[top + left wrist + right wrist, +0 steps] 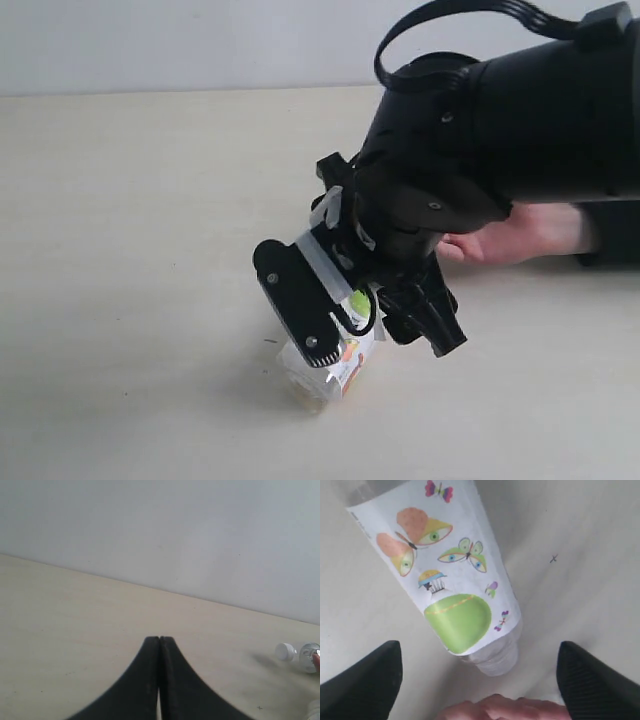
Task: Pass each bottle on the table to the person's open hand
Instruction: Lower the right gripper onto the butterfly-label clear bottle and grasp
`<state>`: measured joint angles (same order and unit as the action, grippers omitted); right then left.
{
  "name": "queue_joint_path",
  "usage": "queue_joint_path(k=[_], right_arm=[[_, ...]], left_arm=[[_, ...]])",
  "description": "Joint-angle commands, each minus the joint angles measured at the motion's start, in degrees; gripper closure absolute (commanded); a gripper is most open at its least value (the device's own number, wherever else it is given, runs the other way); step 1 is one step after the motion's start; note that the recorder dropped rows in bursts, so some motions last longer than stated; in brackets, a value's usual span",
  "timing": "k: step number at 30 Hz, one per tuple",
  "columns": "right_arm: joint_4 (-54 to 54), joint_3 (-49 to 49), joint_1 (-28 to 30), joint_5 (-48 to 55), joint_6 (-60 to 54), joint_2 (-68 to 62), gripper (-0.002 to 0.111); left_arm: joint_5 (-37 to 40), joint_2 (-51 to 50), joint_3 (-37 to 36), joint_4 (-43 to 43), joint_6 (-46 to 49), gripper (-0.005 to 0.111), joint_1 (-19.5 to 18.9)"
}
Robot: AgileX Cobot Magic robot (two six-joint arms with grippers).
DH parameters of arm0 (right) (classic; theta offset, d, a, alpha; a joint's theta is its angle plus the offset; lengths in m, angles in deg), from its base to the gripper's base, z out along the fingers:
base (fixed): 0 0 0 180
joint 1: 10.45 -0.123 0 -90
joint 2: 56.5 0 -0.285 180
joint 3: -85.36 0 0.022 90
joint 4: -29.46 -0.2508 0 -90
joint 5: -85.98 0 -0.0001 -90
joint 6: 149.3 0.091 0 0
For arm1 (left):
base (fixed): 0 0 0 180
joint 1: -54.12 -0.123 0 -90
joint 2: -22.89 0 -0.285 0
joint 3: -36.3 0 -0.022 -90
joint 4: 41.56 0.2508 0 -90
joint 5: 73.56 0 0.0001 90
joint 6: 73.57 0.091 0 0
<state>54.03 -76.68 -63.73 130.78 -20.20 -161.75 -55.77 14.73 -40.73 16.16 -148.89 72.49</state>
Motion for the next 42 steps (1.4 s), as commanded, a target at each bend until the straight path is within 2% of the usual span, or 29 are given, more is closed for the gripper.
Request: queue_joint_path(k=[1, 13, 25, 27, 28, 35, 42], right_arm=[[0.7, -0.5, -0.8, -2.5, -5.1, -1.5, 0.028], [0.6, -0.5, -0.8, -3.4, -10.7, -5.7, 0.028], [0.6, -0.5, -0.8, -5.6, -10.6, -10.5, 0.031], [0.5, -0.5, -0.8, -5.5, -10.4, -10.9, 0.039], [0.5, -0.5, -0.8, -5.3, -10.4, -11.0, 0.047], [1.5, -0.5, -0.8, -6.6, -10.4, -10.8, 0.109], [3.4, -0.5, -0.8, -13.1, -10.6, -8.3, 0.108]], left_arm=[[0.1, 0.4, -0.2, 0.2, 0.1, 0.107, -0.1], [0.1, 0.4, -0.2, 0.2, 0.1, 0.107, -0.1], [0.1, 0.4, -0.2, 0.2, 0.1, 0.107, -0.1], [0.1, 0.4, -0.2, 0.2, 0.1, 0.107, -0.1], [0.1, 0.4, -0.2, 0.2, 0.1, 0.107, -0.1], [0.1, 0.4, -0.2, 0.2, 0.1, 0.107, -0.1], [0.1, 0.4, -0.2, 0.2, 0.1, 0.107, -0.1]])
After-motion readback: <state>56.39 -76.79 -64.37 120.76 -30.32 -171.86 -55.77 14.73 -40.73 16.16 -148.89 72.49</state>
